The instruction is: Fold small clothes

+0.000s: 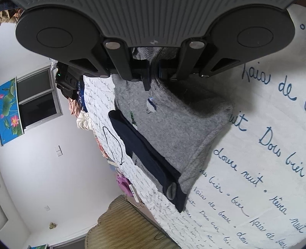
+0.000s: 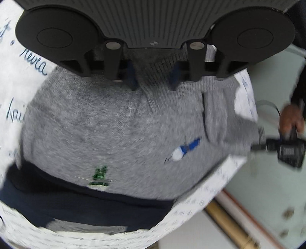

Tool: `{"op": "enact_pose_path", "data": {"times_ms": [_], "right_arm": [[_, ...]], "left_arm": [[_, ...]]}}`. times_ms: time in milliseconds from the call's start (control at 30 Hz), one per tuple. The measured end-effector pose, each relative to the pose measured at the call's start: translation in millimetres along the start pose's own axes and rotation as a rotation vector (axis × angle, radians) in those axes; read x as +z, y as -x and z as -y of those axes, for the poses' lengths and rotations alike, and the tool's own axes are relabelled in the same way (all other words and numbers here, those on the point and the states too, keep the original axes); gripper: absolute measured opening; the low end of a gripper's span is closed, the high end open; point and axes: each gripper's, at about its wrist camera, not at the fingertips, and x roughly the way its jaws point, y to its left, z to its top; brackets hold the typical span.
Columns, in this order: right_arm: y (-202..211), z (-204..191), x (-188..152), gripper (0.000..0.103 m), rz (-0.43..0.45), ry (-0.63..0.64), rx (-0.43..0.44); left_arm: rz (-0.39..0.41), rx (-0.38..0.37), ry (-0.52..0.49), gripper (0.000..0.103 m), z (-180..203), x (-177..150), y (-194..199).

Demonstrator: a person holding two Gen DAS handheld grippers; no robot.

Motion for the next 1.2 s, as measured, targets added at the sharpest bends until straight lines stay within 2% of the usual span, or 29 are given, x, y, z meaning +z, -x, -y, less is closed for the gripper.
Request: {"op": "enact_pose_path", "data": {"times_ms": [67, 100, 200, 333, 400, 467, 500, 633, 767, 967, 1033, 1200], "right_arm": [[5, -6, -1, 0.021, -0.006, 0.035, 0.007], [8, -8, -3, 0.011, -0.007, 0.04, 0.036], [15, -16, -7, 0.011, -0.013, 0.068, 0.041], [2, -9, -5, 0.018, -0.016, 0.025, 0.008], [-1, -2, -4, 0.017, 0.001, -0.031, 0.042], [-2, 2, -8, 0.01, 0.025, -0.046, 0.112], [-1, 0, -10, 0.01, 0.038, -0.04, 0.145], [34, 8, -18, 0.009, 0.219, -0.106, 0.248], [80, 32, -16, 0.009, 0.432, -0.205, 0.28], [119, 88, 12, 0.009, 0.647, -0.315, 0.249], [125, 110, 25, 0.009, 0.691, -0.345, 0.232], [120, 181, 67, 0.009, 0.756, -0.474, 0.132]], "left_arm": [[-0.001, 0.006, 0.005, 0.008, -2, 1, 1], [-0.002, 0.006, 0.005, 0.008, -2, 1, 1], [-0.004, 0.004, 0.0, 0.008, -1, 4, 0], [-0.019, 0.008, -0.002, 0.008, 2, 5, -8], [-0.024, 0.013, -0.013, 0.008, 6, 5, -10], [-0.009, 0.02, -0.028, 0.008, 11, 5, -9], [0.009, 0.025, -0.037, 0.008, 13, 6, -6], [0.059, -0.002, -0.047, 0.008, 23, 19, 3], [0.087, -0.034, -0.076, 0.008, 39, 48, -4], [0.128, -0.073, -0.072, 0.007, 55, 115, -40], [0.141, -0.065, -0.069, 0.007, 59, 146, -55], [0.232, -0.011, -0.053, 0.007, 52, 223, -105]]}}
